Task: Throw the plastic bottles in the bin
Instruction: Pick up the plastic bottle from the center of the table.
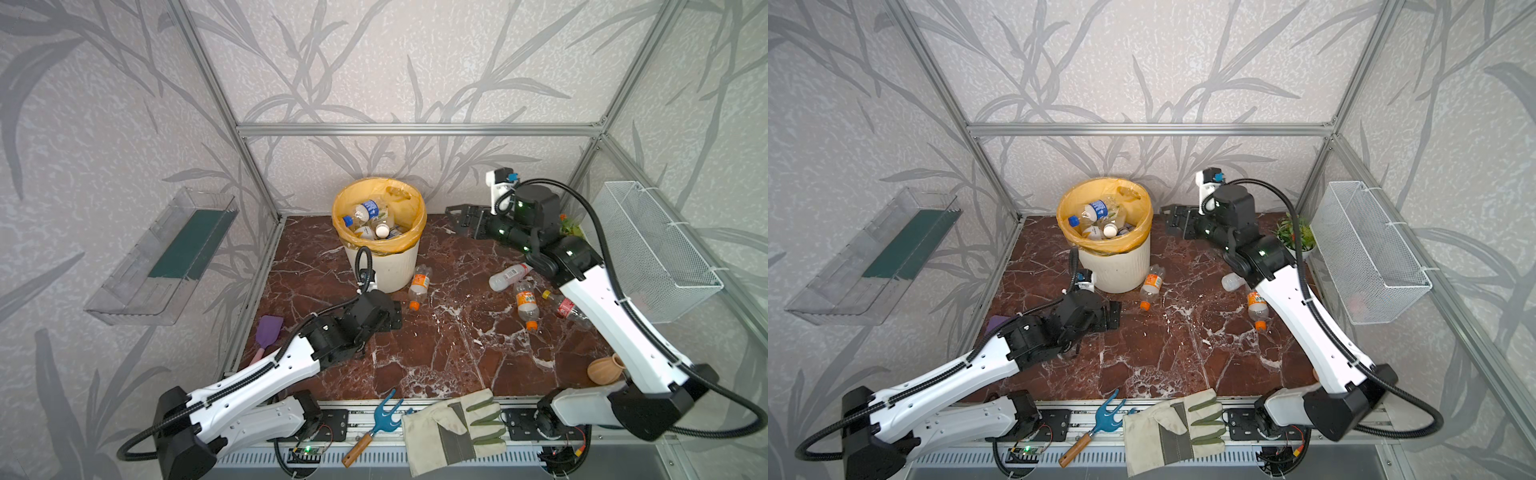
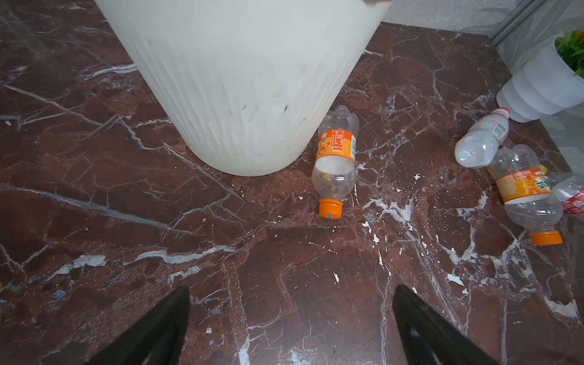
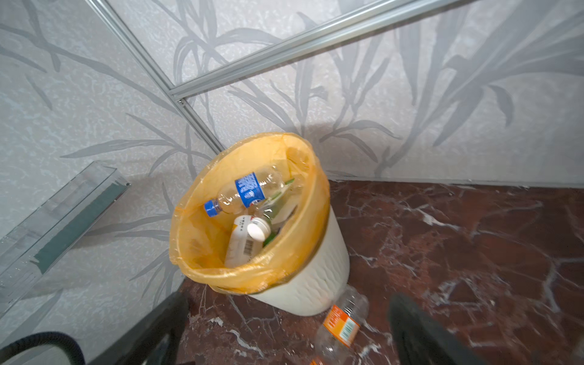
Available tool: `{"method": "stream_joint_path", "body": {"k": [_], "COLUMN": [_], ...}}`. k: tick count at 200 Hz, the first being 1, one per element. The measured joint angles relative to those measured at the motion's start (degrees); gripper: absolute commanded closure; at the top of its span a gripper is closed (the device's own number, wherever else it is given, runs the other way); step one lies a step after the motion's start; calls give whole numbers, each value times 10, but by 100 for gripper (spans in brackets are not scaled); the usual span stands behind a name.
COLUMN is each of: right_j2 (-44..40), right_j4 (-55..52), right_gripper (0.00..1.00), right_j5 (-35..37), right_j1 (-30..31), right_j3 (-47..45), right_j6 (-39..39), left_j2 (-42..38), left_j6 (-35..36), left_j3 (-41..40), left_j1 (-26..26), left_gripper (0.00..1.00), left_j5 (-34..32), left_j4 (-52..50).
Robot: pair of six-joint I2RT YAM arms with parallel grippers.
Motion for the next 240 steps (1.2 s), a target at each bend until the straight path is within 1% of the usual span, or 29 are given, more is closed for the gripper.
{"method": "stream_joint_path", "body": {"k": [22,48,87,103,127,156,182,207,240], "right_j2": [-90,-162,-238,-268,-293,-308,-311,-314,-320], "right_j4": [19,13,-13,-27,-43,-50,-61,-71,-79], "right_gripper": [1,1,1,1,1,1,1,1,1], "right_j5": [-14,-36,-65,-78,-87,-93,-95,-95,-95], "right_j1": [-85,-179,-235,-252,-266,-267,-269,-271,-273], "right_j3": [-116,-222,-316,-342,-355,-356,-356,-356,-356], "right_j6": [23,41,45,46,45,42,37,33,30], "left_j2": [47,98,206,257,332,406,470,510,543], "left_j6": [0,0,-6,-11,-15,-20,-19,-13,-9], "left_j3": [15,40,94,113,139,169,212,242,262], "left_j1": [-3,-3,-4,-5,-6,-6,-6,-6,3], "left_gripper": [1,1,4,4,4,6,6,6,5], "left_j5": [16,35,60,60,47,13,-23,-52,-64], "left_j4": [22,40,64,66,69,75,77,82,92]}}
